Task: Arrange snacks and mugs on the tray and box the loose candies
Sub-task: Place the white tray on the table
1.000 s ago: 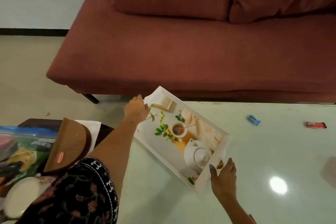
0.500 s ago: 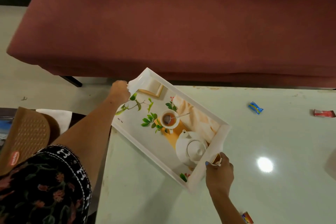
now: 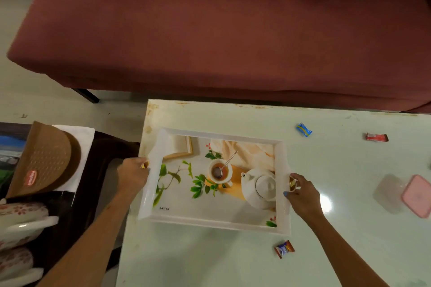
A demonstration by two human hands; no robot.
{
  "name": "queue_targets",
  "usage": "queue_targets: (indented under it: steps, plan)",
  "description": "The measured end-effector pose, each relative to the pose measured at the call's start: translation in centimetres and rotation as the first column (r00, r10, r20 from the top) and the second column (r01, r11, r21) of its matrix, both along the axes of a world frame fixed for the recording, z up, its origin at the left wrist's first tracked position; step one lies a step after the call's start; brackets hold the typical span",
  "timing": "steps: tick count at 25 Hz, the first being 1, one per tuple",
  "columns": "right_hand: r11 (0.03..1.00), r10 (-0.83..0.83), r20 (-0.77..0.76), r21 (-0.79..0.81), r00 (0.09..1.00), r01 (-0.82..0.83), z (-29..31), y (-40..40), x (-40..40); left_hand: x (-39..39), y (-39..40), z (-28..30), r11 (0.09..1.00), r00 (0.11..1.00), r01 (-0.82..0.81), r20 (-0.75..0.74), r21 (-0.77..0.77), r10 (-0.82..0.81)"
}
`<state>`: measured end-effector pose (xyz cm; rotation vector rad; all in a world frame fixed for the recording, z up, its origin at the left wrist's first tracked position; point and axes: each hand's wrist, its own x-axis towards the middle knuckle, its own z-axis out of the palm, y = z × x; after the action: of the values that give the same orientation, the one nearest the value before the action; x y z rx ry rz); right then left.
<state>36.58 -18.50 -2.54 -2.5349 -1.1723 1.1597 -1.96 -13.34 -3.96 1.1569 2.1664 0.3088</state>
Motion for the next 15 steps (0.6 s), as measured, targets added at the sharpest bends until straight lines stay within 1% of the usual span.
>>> queue_targets:
  steps: [3,7,12,15]
  plan:
    - [0.999,0.045,0.003,-0.029,0.999,-0.045,-0.7,-1.2,0.8,0.5,-2.3,-1.2,0.999,0.999,-0.038,0.013,-0.001,0.038]
    - [0.998,0.044,0.005,-0.034,0.999,-0.043,-1.9,-2.3,1.5,1.3,-3.5,-2.3,0.994,0.994,-0.108,0.029,-0.005,0.108]
    - [0.999,0.052,0.01,-0.008,0.999,-0.052,-2.6,-2.3,1.9,1.1,-3.6,-2.8,0.995,0.995,-0.096,0.027,-0.01,0.096]
    - [0.996,0.09,0.028,-0.023,0.996,-0.089,-2.3,-2.3,1.8,1.3,-3.6,-2.2,0.996,0.996,-0.083,0.009,-0.039,0.083]
